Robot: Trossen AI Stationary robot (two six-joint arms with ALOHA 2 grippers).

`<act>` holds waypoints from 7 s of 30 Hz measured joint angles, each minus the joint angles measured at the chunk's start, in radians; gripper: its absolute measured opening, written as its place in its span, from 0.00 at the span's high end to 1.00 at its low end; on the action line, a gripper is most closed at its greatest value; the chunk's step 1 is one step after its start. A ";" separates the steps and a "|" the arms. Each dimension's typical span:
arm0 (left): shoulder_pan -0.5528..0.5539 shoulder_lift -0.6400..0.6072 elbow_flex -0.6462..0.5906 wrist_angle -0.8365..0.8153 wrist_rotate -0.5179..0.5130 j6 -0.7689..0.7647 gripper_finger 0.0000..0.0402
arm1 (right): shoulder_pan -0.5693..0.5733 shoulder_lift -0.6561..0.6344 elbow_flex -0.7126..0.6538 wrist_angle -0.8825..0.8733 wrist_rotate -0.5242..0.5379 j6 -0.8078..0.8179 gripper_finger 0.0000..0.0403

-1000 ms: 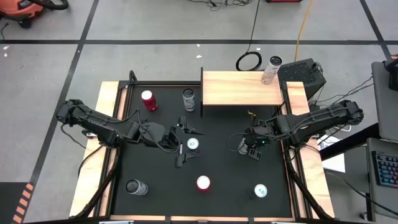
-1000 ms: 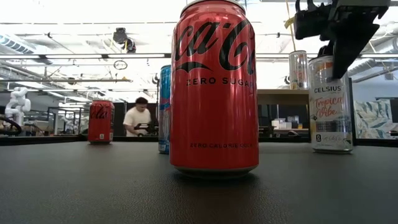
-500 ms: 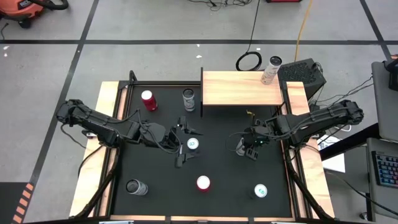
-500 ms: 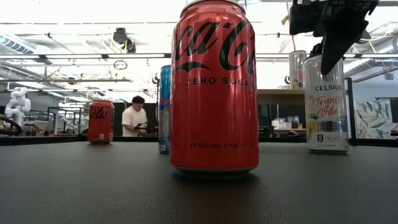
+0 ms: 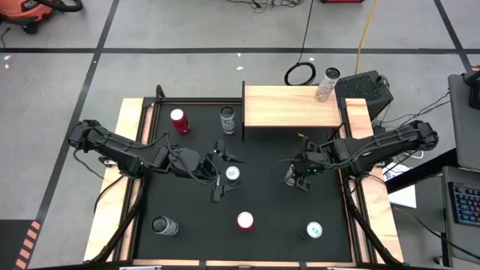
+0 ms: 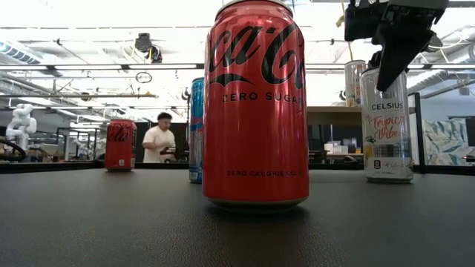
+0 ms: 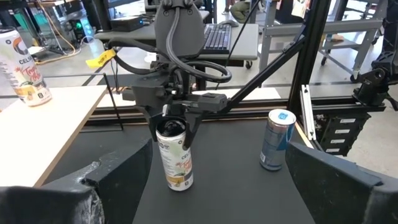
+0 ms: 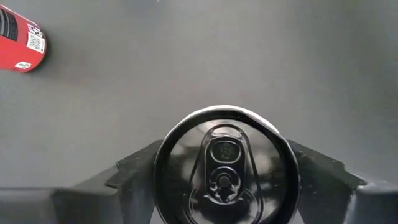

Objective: Place canned beverage on shelf
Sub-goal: Put the white-yellow soda can on the shelf aligned with the other white-yellow soda can

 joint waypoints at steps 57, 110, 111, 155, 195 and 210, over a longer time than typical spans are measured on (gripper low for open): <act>0.000 0.000 0.000 0.027 0.000 -0.009 0.08 | -0.127 -0.028 0.544 -0.656 0.164 -0.022 0.45; 0.000 0.000 0.001 0.010 0.000 -0.005 0.08 | -0.923 0.008 0.728 -0.630 -0.003 -0.545 0.42; 0.000 0.000 0.001 0.001 0.000 -0.005 0.08 | -0.929 0.016 0.728 -0.629 -0.003 -0.555 0.42; 0.000 0.000 0.001 -0.047 0.004 -0.058 0.08 | -1.194 0.073 0.728 -0.599 -0.214 -0.780 0.41; -0.001 0.000 0.001 -0.049 0.011 -0.057 0.08 | -1.194 0.075 0.727 -0.582 -0.159 -0.759 0.28; -0.001 0.000 0.001 -0.049 0.013 -0.057 0.08 | -1.194 0.042 0.727 -0.593 -0.206 -0.759 0.28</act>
